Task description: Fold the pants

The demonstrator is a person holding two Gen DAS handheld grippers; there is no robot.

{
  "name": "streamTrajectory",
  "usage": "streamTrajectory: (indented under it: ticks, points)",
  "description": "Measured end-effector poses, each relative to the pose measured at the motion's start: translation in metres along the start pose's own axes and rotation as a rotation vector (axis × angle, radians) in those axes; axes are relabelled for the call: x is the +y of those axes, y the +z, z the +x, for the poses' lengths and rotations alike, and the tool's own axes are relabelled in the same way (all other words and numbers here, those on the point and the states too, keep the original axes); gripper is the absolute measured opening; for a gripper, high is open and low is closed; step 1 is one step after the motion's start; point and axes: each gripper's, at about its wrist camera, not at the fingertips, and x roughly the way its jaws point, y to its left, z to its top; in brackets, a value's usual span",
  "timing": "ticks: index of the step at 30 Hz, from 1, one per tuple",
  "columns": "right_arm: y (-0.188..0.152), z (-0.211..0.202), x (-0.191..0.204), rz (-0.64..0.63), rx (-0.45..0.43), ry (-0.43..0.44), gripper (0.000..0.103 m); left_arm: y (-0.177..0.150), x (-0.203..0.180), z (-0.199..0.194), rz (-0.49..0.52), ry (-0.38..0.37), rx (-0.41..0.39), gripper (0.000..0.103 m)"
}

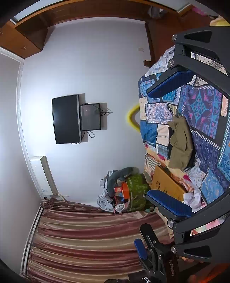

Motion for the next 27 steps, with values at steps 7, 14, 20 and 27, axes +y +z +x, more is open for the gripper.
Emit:
streamTrajectory:
  ticks: [7, 14, 20, 27]
  points:
    - [-0.002, 0.000, 0.000, 0.001, 0.005, -0.003, 0.103, -0.002, 0.001, 0.005, 0.004, 0.000, 0.008, 0.103]
    - [-0.003, 0.000, -0.001, 0.003, 0.011, -0.005, 0.103, -0.004, 0.002, 0.009, 0.002, -0.003, 0.015, 0.103]
    - [-0.003, -0.001, -0.001, 0.001, 0.015, -0.008, 0.103, -0.007, 0.004, 0.012, -0.003, -0.008, 0.026, 0.103]
    - [-0.004, 0.000, -0.001, 0.005, 0.025, -0.014, 0.103, -0.009, 0.004, 0.017, -0.006, -0.014, 0.038, 0.103]
